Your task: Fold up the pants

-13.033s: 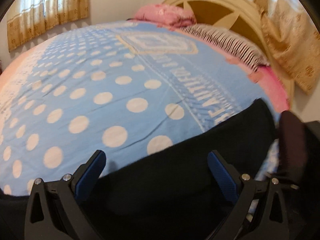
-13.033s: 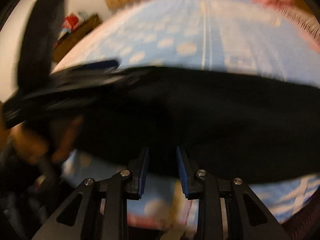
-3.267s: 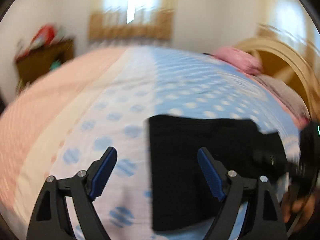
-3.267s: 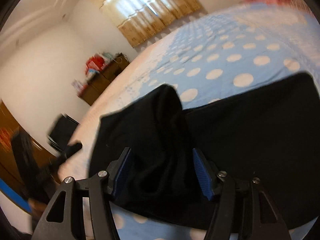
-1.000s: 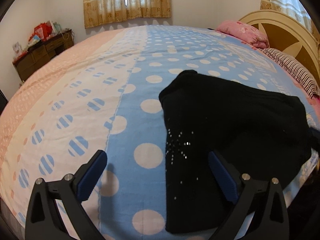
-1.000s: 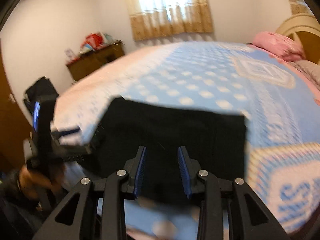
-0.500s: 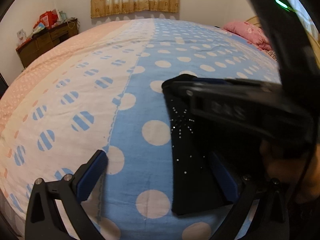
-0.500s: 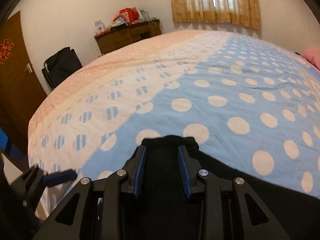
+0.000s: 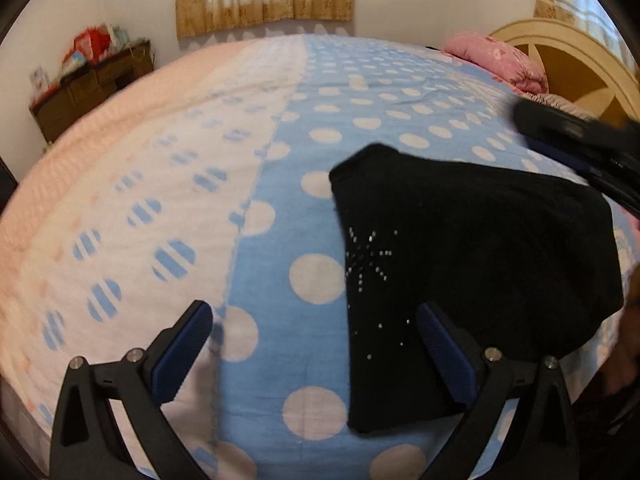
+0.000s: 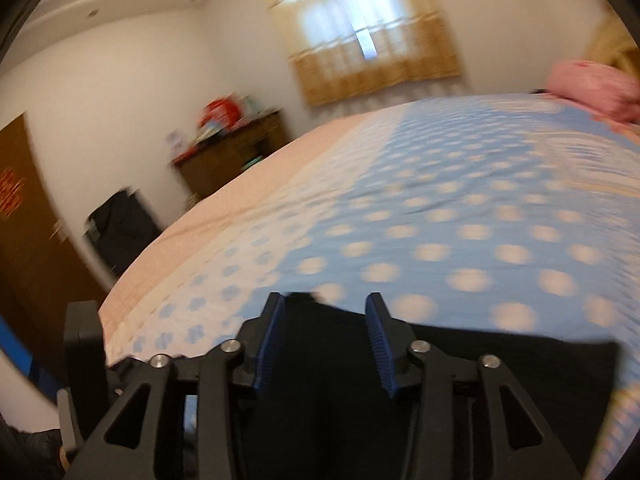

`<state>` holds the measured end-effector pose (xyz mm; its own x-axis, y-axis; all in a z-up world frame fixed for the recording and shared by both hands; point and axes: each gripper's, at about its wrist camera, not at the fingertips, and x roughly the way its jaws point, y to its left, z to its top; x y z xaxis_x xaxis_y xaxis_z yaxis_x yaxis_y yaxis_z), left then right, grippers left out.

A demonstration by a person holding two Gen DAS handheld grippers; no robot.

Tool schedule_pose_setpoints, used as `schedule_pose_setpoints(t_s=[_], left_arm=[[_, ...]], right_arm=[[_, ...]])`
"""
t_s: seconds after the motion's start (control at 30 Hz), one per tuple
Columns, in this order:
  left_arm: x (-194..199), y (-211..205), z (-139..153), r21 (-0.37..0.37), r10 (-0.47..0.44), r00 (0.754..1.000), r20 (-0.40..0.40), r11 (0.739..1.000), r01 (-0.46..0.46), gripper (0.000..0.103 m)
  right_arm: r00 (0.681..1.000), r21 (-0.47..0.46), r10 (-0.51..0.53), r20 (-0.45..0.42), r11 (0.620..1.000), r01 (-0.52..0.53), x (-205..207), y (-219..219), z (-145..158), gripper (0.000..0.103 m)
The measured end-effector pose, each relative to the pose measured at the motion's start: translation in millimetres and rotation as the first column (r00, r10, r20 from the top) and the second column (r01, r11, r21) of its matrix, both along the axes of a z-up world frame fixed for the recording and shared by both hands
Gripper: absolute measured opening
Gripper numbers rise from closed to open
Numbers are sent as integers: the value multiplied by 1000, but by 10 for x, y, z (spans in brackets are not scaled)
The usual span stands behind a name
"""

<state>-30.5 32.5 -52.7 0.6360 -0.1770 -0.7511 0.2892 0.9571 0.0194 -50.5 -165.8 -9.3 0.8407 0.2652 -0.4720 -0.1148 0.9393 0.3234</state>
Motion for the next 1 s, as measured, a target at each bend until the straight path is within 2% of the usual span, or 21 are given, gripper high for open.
schedule_pose_setpoints(t_s=[0.03,0.1,0.17,0.2,0.3,0.43,0.53,0.6,0.67,0.87,0.93,1.0], left_arm=[[-6,-23,36,18,-1,1000,23,1000,1,103],[11,-52,72,21,-10,999,38,1000,9,103],[48,-92,121,7,-22,999,45,1000,22,103],[82,-109,134,4,-23,999,48,1000,23,103],[136,-158,181,-11,-29,998,49,999,30,103],[181,-248,246,-51,-44,998,46,998,46,103],[154,-306,211,-67,-61,998,23,996,62,103],[161,-336,169,-70,-70,997,9,995,71,103],[181,-343,104,-84,-77,997,-20,994,75,103],[243,-231,-11,-208,-50,994,-98,978,28,103],[246,-192,-40,-238,-39,993,-109,971,12,103],[218,-210,-40,-225,-41,995,-95,974,19,103]], right_arm=[[999,12,-46,5,999,46,-103,-112,-3,60],[988,75,-151,12,986,150,-364,-410,-44,64],[979,189,-203,-2,961,200,-575,-716,-132,65],[974,218,-226,-19,950,224,-634,-814,-163,65],[954,204,-293,-65,932,300,-805,-1003,-251,65],[945,191,-316,-90,925,327,-978,-1096,-365,65],[930,237,-352,-103,899,367,-1113,-1221,-470,65],[924,300,-364,-120,873,384,-1180,-1306,-558,65],[924,319,-359,-135,867,383,-1191,-1319,-614,65],[921,298,-348,-176,873,386,-1110,-1185,-807,65],[919,262,-354,-177,883,390,-1093,-1138,-835,65],[908,192,-387,-159,890,414,-1115,-1076,-798,65]])
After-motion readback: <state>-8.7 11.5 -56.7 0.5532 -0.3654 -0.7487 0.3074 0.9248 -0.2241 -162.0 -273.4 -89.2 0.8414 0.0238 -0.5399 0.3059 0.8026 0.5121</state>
